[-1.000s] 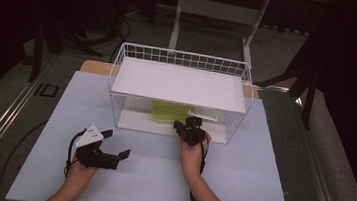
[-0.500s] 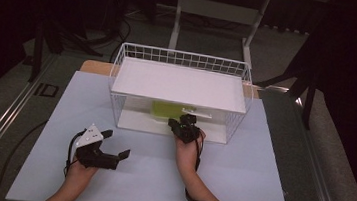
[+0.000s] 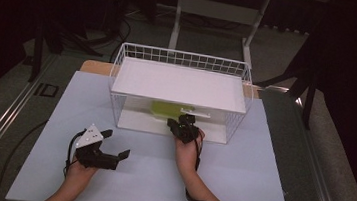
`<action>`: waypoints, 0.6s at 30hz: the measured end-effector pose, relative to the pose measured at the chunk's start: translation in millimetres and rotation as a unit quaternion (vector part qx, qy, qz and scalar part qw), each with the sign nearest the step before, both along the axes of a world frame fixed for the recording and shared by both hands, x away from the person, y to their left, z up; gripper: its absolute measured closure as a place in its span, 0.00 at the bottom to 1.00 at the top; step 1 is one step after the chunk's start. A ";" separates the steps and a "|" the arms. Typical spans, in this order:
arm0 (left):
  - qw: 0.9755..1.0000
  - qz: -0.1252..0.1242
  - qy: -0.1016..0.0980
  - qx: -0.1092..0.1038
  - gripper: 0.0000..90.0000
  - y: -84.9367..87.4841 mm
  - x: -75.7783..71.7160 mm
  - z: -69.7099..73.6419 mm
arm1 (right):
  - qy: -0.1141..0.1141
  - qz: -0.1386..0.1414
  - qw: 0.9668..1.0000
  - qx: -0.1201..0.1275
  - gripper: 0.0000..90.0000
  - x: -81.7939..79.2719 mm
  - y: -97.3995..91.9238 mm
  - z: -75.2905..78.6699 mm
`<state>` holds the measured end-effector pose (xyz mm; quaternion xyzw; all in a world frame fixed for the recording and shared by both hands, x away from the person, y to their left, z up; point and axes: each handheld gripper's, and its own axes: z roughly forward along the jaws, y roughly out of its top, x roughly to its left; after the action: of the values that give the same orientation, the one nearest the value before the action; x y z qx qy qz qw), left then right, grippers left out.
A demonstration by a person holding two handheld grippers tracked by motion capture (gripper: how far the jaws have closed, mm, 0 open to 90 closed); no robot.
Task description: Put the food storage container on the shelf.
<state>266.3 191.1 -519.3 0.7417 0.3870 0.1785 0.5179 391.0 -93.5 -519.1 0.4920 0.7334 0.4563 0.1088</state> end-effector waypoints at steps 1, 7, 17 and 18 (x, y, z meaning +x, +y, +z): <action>1.000 -0.001 -0.001 0.001 0.02 -0.7 0.0 0.0 | -0.003 -0.001 1.000 0.000 0.97 -2.7 -0.3 0.5; 1.000 -0.010 -0.006 -0.006 0.02 -4.1 -1.8 1.3 | -0.019 0.019 1.000 -0.007 0.94 -20.2 -4.5 3.7; 1.000 -0.023 -0.002 -0.008 0.02 -5.0 -2.0 8.7 | -0.033 0.044 0.998 -0.020 0.74 -42.9 -13.3 12.7; 1.000 -0.023 -0.003 -0.008 0.02 -4.4 -1.8 9.7 | -0.038 0.046 0.998 -0.022 0.71 -44.9 -14.7 13.7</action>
<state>264.5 186.7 -509.6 0.7458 0.3695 0.1661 0.5288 346.1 -108.2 -505.5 0.4373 0.7608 0.4626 0.1262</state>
